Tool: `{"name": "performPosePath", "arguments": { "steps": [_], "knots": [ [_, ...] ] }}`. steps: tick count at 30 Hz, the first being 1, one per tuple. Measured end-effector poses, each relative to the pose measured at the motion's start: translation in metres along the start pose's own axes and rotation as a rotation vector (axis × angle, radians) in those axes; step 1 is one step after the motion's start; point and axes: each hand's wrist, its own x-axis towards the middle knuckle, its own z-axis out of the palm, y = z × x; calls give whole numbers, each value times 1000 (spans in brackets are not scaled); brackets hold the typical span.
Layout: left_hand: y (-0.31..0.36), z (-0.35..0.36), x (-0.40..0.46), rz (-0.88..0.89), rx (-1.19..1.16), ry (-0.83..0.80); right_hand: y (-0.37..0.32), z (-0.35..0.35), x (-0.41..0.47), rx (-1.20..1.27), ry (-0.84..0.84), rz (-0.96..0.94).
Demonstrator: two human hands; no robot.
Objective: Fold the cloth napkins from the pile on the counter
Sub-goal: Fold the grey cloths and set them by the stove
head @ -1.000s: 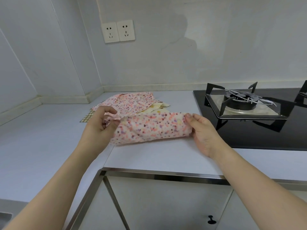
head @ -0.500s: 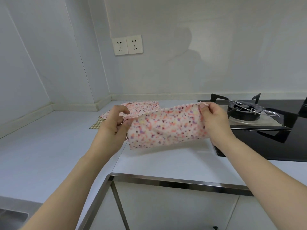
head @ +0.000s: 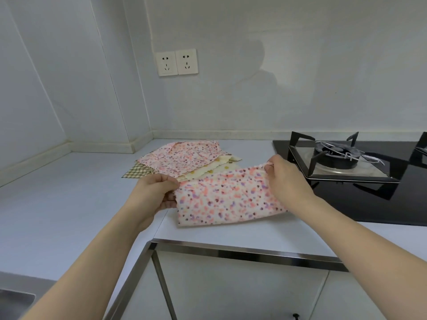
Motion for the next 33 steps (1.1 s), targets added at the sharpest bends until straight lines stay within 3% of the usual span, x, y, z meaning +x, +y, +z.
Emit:
{"name": "performPosePath", "arguments": {
  "steps": [8, 11, 13, 15, 18, 21, 28, 33],
  "knots": [
    [-16, 3, 16, 2, 333, 200, 2, 30, 4, -225, -195, -53],
    [-18, 10, 19, 19, 713, 197, 4, 38, 12, -357, -270, -47],
    [-19, 18, 19, 115, 889, 213, 4, 39, 18, -294, -278, 8],
    [-15, 28, 19, 251, 905, 214, 4, 35, 22, -217, -234, 16],
    [-6, 53, 19, 339, 886, 106, 4, 35, 21, -252, -171, -176],
    [-8, 85, 15, 306, 841, 3, 5, 47, 10, -209, -331, -316],
    [-25, 123, 16, 274, 997, 54, 14, 46, 3, -276, -639, -277],
    [-30, 128, 14, 291, 1096, -3, 14, 42, 0, -316, -677, -278]
  ]
}}
